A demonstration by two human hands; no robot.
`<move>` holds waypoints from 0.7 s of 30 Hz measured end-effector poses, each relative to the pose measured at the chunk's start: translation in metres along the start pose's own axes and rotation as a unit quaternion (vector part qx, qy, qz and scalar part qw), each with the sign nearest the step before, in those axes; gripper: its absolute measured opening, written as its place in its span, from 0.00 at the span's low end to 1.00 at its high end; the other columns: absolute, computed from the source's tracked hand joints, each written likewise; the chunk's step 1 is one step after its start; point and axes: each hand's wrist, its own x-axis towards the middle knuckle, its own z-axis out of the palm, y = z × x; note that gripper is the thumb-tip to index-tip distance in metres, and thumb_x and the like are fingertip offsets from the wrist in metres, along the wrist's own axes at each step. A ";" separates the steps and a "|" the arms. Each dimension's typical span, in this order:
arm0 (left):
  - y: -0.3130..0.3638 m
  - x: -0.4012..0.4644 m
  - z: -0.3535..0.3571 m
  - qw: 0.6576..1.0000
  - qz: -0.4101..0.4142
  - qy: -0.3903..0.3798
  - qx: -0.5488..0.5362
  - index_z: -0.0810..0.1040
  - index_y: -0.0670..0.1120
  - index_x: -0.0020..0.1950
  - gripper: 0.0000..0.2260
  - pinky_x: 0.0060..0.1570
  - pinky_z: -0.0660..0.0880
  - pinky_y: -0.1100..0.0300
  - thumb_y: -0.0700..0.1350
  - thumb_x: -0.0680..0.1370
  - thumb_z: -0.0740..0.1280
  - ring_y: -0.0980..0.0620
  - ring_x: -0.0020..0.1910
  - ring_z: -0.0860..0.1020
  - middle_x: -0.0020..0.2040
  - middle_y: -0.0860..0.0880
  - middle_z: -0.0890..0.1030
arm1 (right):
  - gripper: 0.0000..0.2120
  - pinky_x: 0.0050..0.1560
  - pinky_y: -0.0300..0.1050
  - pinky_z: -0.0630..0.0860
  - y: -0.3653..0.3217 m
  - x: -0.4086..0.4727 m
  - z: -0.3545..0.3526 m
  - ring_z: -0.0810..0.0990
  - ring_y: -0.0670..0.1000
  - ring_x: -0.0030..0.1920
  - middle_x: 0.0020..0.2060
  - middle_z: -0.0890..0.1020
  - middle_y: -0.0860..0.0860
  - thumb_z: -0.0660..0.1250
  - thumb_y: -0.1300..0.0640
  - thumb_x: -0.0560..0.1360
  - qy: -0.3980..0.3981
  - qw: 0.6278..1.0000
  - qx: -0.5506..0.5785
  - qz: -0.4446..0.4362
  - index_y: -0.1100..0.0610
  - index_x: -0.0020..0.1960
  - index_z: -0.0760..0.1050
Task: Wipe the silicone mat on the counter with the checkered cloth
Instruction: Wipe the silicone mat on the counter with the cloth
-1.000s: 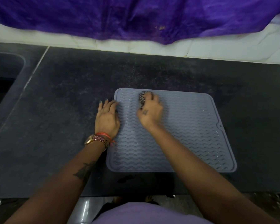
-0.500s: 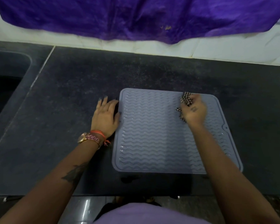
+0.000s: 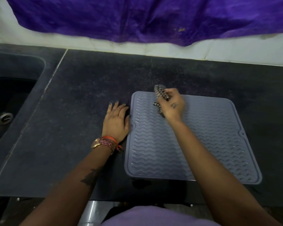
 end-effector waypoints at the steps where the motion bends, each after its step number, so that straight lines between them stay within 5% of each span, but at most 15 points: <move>1: 0.000 0.000 0.000 1.000 -0.002 0.001 -0.002 0.73 0.39 0.64 0.20 0.75 0.48 0.51 0.45 0.75 0.56 0.42 0.71 0.65 0.65 0.41 0.75 | 0.18 0.51 0.42 0.71 0.003 0.002 0.000 0.78 0.56 0.54 0.55 0.78 0.57 0.70 0.55 0.70 0.029 0.998 -0.049 0.003 0.58 0.58 0.73; 5: -0.001 0.001 0.003 1.000 0.005 0.002 -0.010 0.72 0.39 0.65 0.19 0.75 0.48 0.51 0.43 0.76 0.58 0.42 0.71 0.65 0.66 0.41 0.75 | 0.26 0.56 0.52 0.73 -0.001 -0.009 0.023 0.73 0.62 0.57 0.62 0.70 0.60 0.69 0.54 0.69 -0.027 0.971 -0.237 -0.036 0.59 0.64 0.65; 10: -0.001 0.002 0.003 1.000 0.011 0.010 -0.013 0.72 0.39 0.64 0.17 0.75 0.50 0.49 0.41 0.75 0.61 0.41 0.71 0.66 0.65 0.41 0.75 | 0.20 0.53 0.44 0.71 -0.021 0.003 0.039 0.76 0.57 0.55 0.57 0.75 0.57 0.72 0.57 0.68 -0.178 0.975 -0.101 -0.086 0.57 0.57 0.72; 12: -0.001 0.002 0.003 1.000 0.011 0.010 -0.015 0.72 0.39 0.64 0.17 0.75 0.50 0.49 0.41 0.75 0.62 0.41 0.71 0.65 0.64 0.41 0.75 | 0.18 0.52 0.42 0.71 -0.023 0.014 0.032 0.77 0.55 0.55 0.55 0.78 0.55 0.74 0.57 0.67 -0.160 0.986 -0.024 -0.046 0.56 0.55 0.75; 15: -0.002 0.001 0.003 1.000 0.011 0.012 -0.016 0.72 0.39 0.64 0.17 0.75 0.50 0.50 0.41 0.76 0.62 0.41 0.71 0.65 0.64 0.41 0.75 | 0.20 0.53 0.47 0.73 -0.020 0.012 0.032 0.76 0.59 0.55 0.58 0.73 0.58 0.70 0.55 0.70 -0.078 0.986 -0.143 -0.041 0.57 0.60 0.70; 18: -0.002 0.002 0.004 1.000 0.014 0.016 -0.020 0.72 0.39 0.65 0.18 0.75 0.49 0.51 0.40 0.75 0.61 0.41 0.71 0.66 0.64 0.40 0.76 | 0.24 0.52 0.50 0.74 -0.027 -0.005 0.047 0.75 0.63 0.56 0.61 0.69 0.60 0.69 0.56 0.70 -0.103 0.953 -0.268 -0.093 0.57 0.62 0.66; 21: -0.001 0.001 0.004 1.000 0.017 0.016 -0.020 0.70 0.38 0.66 0.19 0.75 0.49 0.51 0.40 0.75 0.61 0.41 0.71 0.65 0.65 0.39 0.75 | 0.22 0.50 0.45 0.73 -0.038 -0.006 0.054 0.76 0.60 0.55 0.59 0.71 0.58 0.72 0.57 0.67 -0.174 0.960 -0.200 -0.093 0.56 0.59 0.69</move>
